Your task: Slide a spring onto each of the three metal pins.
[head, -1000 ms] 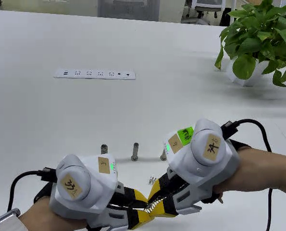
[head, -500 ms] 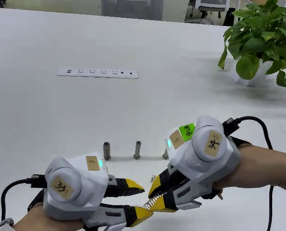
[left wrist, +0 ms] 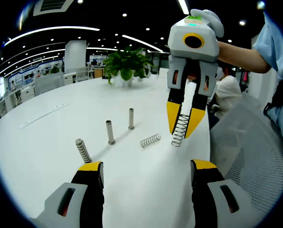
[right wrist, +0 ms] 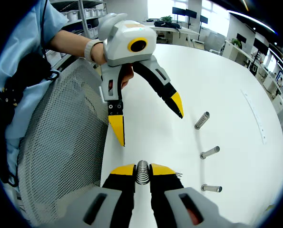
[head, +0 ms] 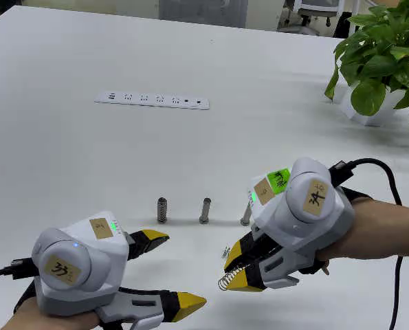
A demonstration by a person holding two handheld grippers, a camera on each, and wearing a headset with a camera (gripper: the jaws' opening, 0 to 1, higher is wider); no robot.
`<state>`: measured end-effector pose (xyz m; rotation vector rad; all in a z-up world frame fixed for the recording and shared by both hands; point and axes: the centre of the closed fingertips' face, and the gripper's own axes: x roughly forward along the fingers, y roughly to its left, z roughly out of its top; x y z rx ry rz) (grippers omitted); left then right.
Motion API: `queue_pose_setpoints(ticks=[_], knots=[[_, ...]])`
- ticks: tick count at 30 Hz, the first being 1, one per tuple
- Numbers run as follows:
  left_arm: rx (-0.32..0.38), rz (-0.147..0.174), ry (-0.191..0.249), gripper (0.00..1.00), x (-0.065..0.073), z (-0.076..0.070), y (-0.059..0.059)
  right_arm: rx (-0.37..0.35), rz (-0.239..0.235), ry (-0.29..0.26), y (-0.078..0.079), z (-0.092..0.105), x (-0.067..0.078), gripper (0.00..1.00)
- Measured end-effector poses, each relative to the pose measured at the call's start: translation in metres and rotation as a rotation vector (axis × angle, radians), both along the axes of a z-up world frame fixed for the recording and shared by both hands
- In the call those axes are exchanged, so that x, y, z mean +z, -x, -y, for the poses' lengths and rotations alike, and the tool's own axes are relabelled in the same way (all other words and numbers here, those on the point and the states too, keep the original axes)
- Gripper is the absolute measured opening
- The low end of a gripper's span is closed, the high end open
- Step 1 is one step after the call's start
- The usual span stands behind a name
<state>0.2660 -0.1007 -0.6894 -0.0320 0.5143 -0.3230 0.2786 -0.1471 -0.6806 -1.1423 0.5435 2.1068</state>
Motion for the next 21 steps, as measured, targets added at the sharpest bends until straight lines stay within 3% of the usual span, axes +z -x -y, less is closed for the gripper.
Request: queue_pose_setpoints(ticks=[2,8,13,21], knots=[[0.017,-0.006,-0.004,0.81,0.0,-0.003,0.001,0.003,0.019,0.001,-0.005,-0.002,0.0,0.12],[0.074,-0.001,0.002,0.88,-0.002,-0.014,0.003,0.028,0.059,0.003,-0.018,-0.013,0.007,0.12],[0.141,0.015,0.027,0.98,0.0,-0.022,0.001,0.055,0.091,0.002,-0.029,-0.026,0.013,0.12],[0.17,0.023,0.036,1.0,-0.002,-0.028,0.005,0.107,0.177,-0.001,-0.049,-0.047,0.019,0.12]])
